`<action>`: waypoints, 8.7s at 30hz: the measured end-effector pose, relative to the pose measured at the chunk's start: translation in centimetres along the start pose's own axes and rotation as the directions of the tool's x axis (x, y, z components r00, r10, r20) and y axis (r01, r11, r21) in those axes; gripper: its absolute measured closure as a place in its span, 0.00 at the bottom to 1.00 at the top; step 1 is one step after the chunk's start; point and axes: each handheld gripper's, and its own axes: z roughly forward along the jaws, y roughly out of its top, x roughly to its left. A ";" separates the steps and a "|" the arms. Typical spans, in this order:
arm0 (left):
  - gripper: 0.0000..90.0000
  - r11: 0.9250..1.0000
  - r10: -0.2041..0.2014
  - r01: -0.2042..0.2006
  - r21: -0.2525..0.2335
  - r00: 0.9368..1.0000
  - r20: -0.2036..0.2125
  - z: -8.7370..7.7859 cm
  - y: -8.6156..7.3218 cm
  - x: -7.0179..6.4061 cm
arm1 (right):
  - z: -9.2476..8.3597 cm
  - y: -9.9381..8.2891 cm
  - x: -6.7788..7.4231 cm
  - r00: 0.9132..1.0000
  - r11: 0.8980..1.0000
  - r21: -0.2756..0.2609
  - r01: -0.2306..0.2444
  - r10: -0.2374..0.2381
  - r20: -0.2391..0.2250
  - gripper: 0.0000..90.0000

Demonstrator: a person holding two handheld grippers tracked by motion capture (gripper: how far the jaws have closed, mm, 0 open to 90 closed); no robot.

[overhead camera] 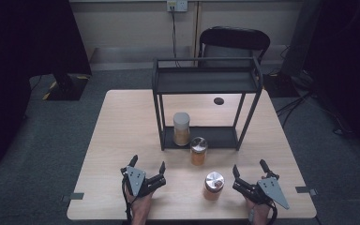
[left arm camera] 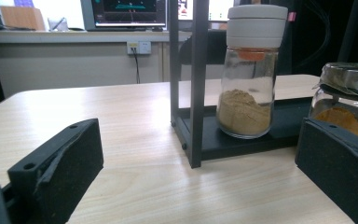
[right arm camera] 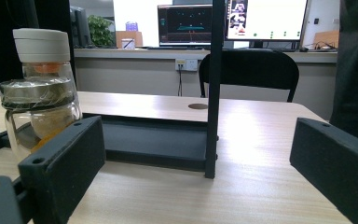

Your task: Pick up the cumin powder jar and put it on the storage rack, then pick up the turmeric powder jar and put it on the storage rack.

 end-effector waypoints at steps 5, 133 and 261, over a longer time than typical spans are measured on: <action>0.00 1.000 -0.006 0.006 -0.003 1.000 -0.013 0.1 0.0 -0.2 | 0.0 0.0 0.0 1.000 1.000 0.001 -0.002 0.002 0.001 0.02; 0.01 0.999 -0.017 0.015 -0.047 0.999 -0.044 -0.3 -0.8 -0.7 | 11.3 6.4 -1.0 0.903 0.997 0.048 0.058 -0.032 -0.429 0.15; 0.01 0.999 -0.018 0.016 -0.052 0.999 -0.037 -0.4 -0.9 -0.6 | 16.0 3.4 -3.0 0.773 0.989 0.127 0.077 0.021 -0.634 0.38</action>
